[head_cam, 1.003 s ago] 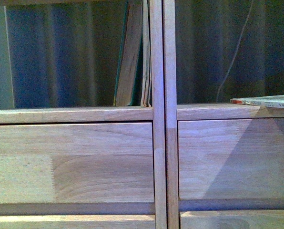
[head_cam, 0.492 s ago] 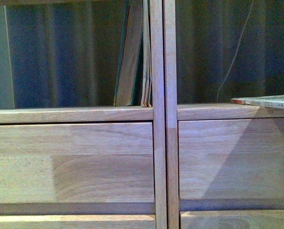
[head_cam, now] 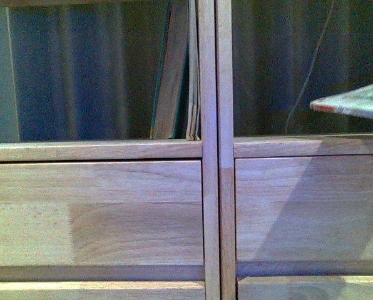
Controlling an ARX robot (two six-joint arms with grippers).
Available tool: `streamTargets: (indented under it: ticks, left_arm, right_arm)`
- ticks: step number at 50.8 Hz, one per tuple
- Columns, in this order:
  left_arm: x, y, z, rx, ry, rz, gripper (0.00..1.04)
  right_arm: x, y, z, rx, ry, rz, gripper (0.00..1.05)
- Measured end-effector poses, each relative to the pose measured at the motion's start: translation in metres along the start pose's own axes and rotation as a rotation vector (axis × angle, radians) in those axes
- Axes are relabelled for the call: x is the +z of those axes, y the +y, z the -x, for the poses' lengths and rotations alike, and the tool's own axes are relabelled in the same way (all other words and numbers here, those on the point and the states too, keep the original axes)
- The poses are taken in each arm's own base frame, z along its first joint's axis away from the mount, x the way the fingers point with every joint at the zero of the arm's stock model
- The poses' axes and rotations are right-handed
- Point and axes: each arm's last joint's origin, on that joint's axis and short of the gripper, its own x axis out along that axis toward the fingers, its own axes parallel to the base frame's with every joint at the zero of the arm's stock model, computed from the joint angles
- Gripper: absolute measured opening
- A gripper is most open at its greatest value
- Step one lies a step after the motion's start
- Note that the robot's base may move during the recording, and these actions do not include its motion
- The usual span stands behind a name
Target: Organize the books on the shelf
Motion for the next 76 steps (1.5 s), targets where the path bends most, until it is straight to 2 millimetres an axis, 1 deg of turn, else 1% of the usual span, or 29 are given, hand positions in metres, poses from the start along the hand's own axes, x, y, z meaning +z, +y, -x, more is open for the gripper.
streamTargets:
  ticks: [1, 2, 4, 7, 11, 12, 14, 16, 18, 20, 23, 27, 30, 33, 34, 39, 42, 43, 46, 48, 54, 58, 62, 68, 76]
  left_arm:
    - [0.003, 0.002, -0.002, -0.060, -0.001, 0.000, 0.97]
    - [0.004, 0.005, -0.003, -0.061, -0.001, 0.001, 0.97]
    - [0.010, 0.009, -0.006, -0.173, -0.004, 0.017, 0.97]
    - [0.021, 0.020, -0.010, -0.238, -0.016, 0.035, 0.97]
    - [0.040, 0.038, -0.018, -0.297, -0.047, 0.047, 0.97]
    - [0.049, 0.048, -0.023, -0.294, -0.062, 0.053, 0.97]
    - [0.059, 0.062, -0.032, -0.260, -0.082, 0.067, 0.97]
    - [0.068, 0.074, -0.041, -0.230, -0.094, 0.096, 0.97]
    - [0.072, 0.083, -0.050, -0.212, -0.097, 0.126, 0.97]
    - [0.075, 0.088, -0.055, -0.209, -0.097, 0.141, 0.97]
    - [0.080, 0.097, -0.070, -0.208, -0.090, 0.202, 0.97]
    - [0.086, 0.104, -0.086, -0.218, -0.074, 0.274, 0.97]
    - [0.096, 0.109, -0.107, -0.247, -0.058, 0.353, 0.97]
    - [0.108, 0.109, -0.128, -0.292, -0.041, 0.436, 0.97]
    - [0.115, 0.108, -0.139, -0.327, -0.033, 0.472, 0.97]
    - [0.134, 0.096, -0.170, -0.465, -0.017, 0.580, 0.97]
    - [0.146, 0.084, -0.185, -0.562, -0.020, 0.627, 0.97]
    - [0.151, 0.078, -0.190, -0.600, -0.020, 0.665, 0.97]
    - [0.158, 0.066, -0.198, -0.674, -0.021, 0.703, 0.97]
    - [0.160, 0.062, -0.199, -0.704, -0.021, 0.727, 0.97]
    - [0.168, 0.039, -0.203, -0.834, -0.021, 0.792, 0.97]
    - [0.173, 0.020, -0.202, -0.932, -0.018, 0.834, 0.97]
    - [0.173, 0.005, -0.197, -1.005, -0.027, 0.834, 0.97]
    - [0.169, -0.014, -0.187, -1.089, -0.026, 0.810, 0.97]
    - [0.169, -0.031, -0.184, -1.129, -0.021, 0.800, 0.97]
  right_arm:
    - [0.002, 0.004, 0.003, 0.017, 0.000, 0.012, 0.07]
    - [0.003, 0.006, 0.005, 0.025, 0.000, 0.018, 0.07]
    - [0.005, 0.013, 0.010, 0.056, -0.001, 0.041, 0.07]
    - [0.007, 0.022, 0.017, 0.102, 0.011, 0.072, 0.07]
    - [0.010, 0.032, 0.026, 0.151, 0.004, 0.116, 0.07]
    - [0.011, 0.037, 0.030, 0.173, 0.000, 0.135, 0.07]
    - [0.011, 0.043, 0.034, 0.204, 0.002, 0.159, 0.07]
    - [0.010, 0.049, 0.037, 0.236, 0.011, 0.182, 0.07]
    - [0.008, 0.053, 0.039, 0.264, 0.026, 0.200, 0.07]
    - [0.006, 0.056, 0.040, 0.285, 0.037, 0.214, 0.07]
    - [0.001, 0.064, 0.042, 0.338, 0.064, 0.247, 0.07]
    - [-0.006, 0.072, 0.043, 0.394, 0.097, 0.284, 0.07]
    - [-0.014, 0.080, 0.045, 0.461, 0.128, 0.316, 0.07]
    - [-0.022, 0.084, 0.044, 0.503, 0.163, 0.332, 0.07]
    - [-0.026, 0.085, 0.043, 0.520, 0.180, 0.336, 0.07]
    - [-0.039, 0.087, 0.036, 0.548, 0.219, 0.354, 0.07]
    - [-0.044, 0.089, 0.027, 0.559, 0.238, 0.360, 0.07]
    - [-0.046, 0.089, 0.022, 0.560, 0.244, 0.372, 0.07]
    - [-0.050, 0.089, 0.012, 0.555, 0.245, 0.379, 0.07]
    - [-0.051, 0.089, 0.007, 0.549, 0.249, 0.375, 0.07]
    - [-0.059, 0.088, -0.013, 0.529, 0.256, 0.377, 0.07]
    - [-0.069, 0.079, -0.031, 0.487, 0.275, 0.365, 0.07]
    - [-0.078, 0.076, -0.041, 0.478, 0.301, 0.352, 0.07]
    - [-0.086, 0.078, -0.048, 0.489, 0.312, 0.339, 0.07]
    - [-0.098, 0.082, -0.051, 0.512, 0.348, 0.315, 0.07]
